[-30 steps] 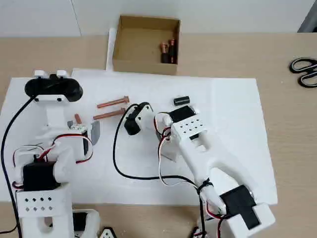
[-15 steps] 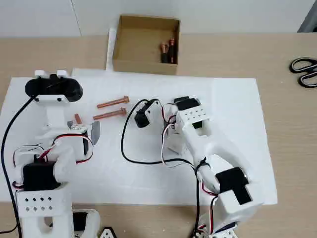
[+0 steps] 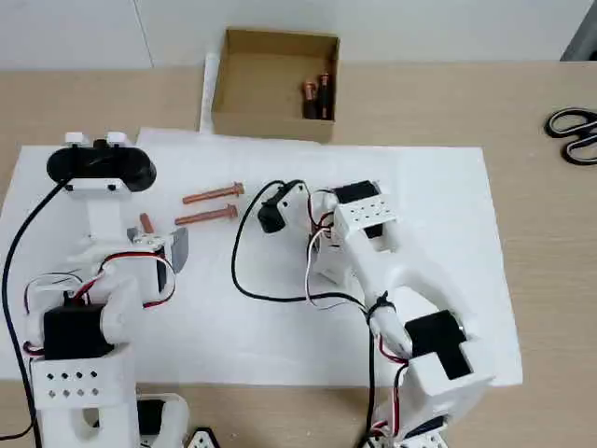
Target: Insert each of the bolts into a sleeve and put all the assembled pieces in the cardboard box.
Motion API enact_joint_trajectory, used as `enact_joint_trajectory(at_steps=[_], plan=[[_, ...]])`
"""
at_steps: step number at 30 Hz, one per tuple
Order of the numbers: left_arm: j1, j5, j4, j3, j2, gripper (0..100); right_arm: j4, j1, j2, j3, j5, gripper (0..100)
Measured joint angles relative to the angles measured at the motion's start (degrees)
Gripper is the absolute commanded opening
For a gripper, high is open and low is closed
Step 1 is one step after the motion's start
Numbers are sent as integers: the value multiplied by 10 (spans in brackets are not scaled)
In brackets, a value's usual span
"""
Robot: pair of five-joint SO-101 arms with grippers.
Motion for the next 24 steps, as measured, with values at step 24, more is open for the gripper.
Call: enact_joint_trajectory(at_steps=[24], plan=[[0, 0, 5, 0, 0, 215, 188, 49, 8, -173, -186, 5]])
